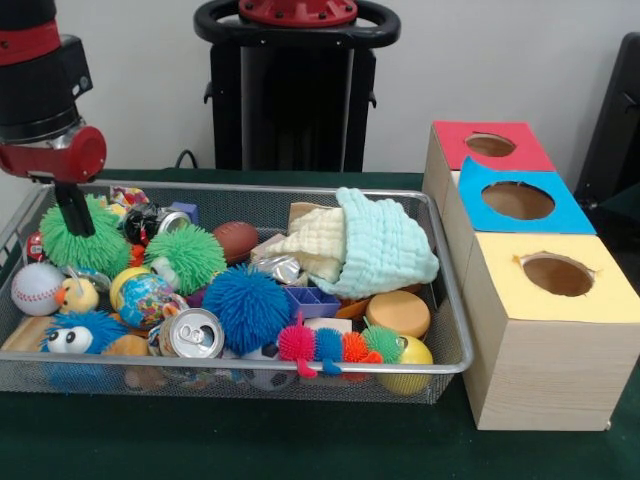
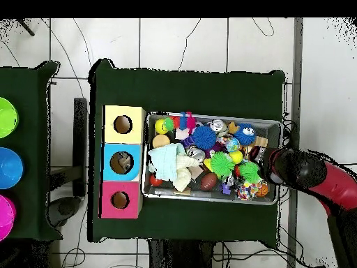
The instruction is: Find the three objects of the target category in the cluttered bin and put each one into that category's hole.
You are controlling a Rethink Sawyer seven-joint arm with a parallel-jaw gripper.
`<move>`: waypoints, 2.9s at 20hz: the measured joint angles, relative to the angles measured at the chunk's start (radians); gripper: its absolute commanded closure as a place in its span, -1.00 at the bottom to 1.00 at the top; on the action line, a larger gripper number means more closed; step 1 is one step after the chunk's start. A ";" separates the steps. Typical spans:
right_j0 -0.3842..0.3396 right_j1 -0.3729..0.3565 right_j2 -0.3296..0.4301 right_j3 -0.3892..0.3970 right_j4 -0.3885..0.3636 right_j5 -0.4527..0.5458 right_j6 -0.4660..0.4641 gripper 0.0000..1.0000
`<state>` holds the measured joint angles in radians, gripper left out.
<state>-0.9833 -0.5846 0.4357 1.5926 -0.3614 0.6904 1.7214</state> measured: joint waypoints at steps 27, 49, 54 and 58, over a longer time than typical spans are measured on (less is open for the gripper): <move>-0.002 0.001 0.009 -0.011 -0.158 0.000 0.000 -1.00; -0.006 0.103 0.011 -0.022 -0.249 0.000 0.000 -1.00; -0.006 0.103 0.011 -0.040 -0.276 0.005 0.000 -1.00; -0.006 0.106 0.011 -0.060 -0.303 0.014 0.000 -1.00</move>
<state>-0.9898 -0.4788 0.4467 1.5331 -0.6641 0.7049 1.7214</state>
